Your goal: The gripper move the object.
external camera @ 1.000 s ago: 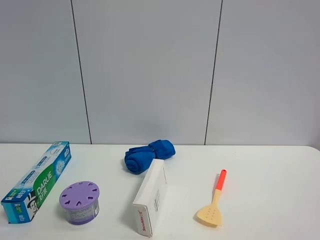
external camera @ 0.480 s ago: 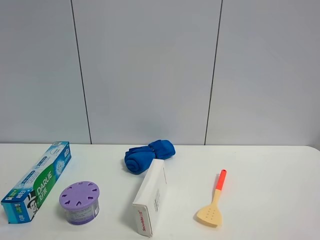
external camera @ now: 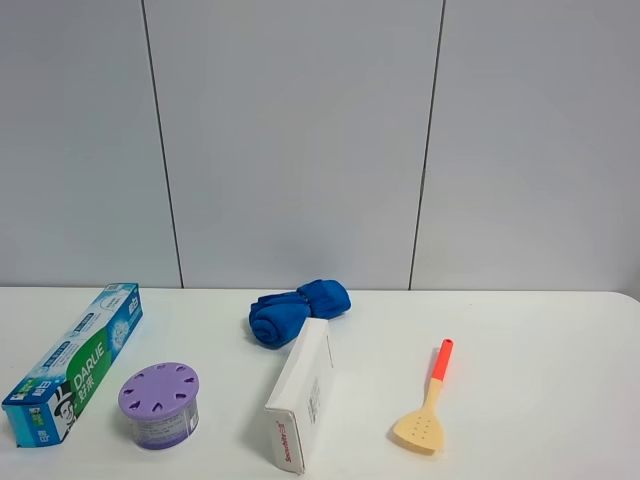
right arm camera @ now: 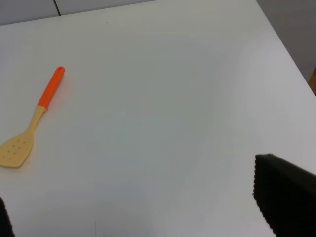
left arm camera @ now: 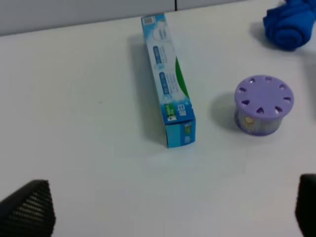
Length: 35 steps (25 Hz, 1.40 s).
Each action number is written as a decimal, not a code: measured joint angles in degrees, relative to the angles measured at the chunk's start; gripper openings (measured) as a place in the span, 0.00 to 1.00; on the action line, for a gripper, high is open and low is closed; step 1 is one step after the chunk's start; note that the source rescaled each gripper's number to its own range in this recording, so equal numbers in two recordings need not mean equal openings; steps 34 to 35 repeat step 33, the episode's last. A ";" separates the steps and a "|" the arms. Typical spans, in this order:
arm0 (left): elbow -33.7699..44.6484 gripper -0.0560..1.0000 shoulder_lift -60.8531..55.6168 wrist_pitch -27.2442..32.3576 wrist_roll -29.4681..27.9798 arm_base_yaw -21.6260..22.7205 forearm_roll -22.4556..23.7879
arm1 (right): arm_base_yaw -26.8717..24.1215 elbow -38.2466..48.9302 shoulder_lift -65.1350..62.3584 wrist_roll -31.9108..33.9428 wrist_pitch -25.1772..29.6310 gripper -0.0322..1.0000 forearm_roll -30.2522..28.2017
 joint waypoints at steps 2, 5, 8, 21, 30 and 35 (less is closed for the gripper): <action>0.00 1.00 0.00 0.00 0.07 0.00 0.00 | 0.00 0.00 0.00 0.00 0.00 1.00 0.00; 0.00 1.00 0.00 0.00 0.18 0.00 -0.05 | 0.00 0.00 0.00 0.00 0.00 1.00 0.00; 0.00 1.00 0.00 0.00 0.18 0.00 -0.05 | 0.00 0.00 0.00 0.00 0.00 1.00 0.00; 0.00 1.00 0.00 0.00 0.18 0.00 -0.10 | 0.00 0.00 0.00 0.00 0.00 1.00 0.00; 0.00 1.00 0.00 0.00 0.18 0.00 -0.10 | 0.00 0.00 0.00 0.00 0.00 1.00 0.00; 0.00 1.00 0.00 0.00 0.18 0.00 -0.10 | 0.00 0.00 0.00 0.00 0.00 1.00 0.00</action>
